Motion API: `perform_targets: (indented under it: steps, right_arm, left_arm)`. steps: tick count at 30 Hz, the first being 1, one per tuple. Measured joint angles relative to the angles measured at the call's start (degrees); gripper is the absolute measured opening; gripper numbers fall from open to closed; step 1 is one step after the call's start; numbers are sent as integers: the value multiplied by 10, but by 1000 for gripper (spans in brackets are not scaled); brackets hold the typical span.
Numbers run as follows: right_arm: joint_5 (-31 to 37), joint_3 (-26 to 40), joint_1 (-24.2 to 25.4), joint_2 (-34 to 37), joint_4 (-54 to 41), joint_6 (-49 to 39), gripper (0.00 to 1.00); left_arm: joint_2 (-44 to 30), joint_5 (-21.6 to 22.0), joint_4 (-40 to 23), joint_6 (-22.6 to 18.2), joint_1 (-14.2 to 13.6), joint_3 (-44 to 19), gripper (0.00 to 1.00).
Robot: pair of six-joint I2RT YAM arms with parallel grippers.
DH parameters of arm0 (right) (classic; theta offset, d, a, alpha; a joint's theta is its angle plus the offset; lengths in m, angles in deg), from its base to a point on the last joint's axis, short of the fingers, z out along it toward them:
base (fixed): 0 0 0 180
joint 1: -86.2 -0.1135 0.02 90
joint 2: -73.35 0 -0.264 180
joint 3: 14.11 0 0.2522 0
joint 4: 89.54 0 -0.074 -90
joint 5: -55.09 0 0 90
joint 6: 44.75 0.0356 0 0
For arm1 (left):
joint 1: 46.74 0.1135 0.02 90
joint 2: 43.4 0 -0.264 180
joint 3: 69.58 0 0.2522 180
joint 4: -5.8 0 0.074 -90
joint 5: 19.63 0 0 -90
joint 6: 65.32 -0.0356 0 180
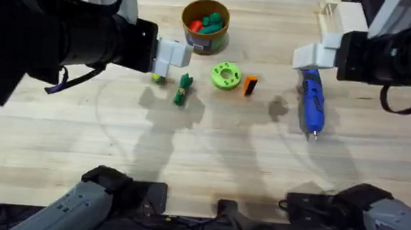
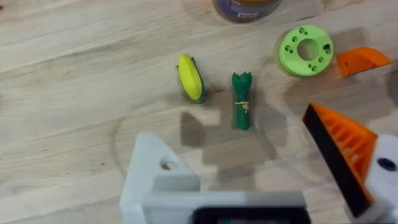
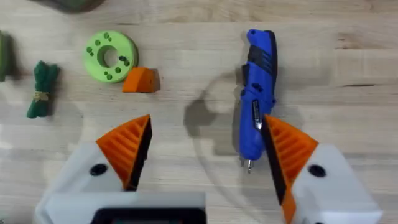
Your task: Pick up the gripper from the table and insert it into the empty holder that is missing its gripper. Then pick up a screw, insert it into the mounting hole, and use the screwdriver to tighten it. Finally, clean up the table by picking up the vegetable and placing it into the bucket.
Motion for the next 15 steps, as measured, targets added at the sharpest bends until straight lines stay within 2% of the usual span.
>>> perform_targets:
  steps: [7,11,15]
  right_arm:
    - [0,0,0,0,0,0,992]
    - [0,0,0,0,0,0,991]
    - [0,0,0,0,0,0,992]
  left_arm:
    - [0,0,-6,0,0,0,986]
    - [0,4,-44,0,0,0,986]
    - [0,5,-23,0,0,0,985]
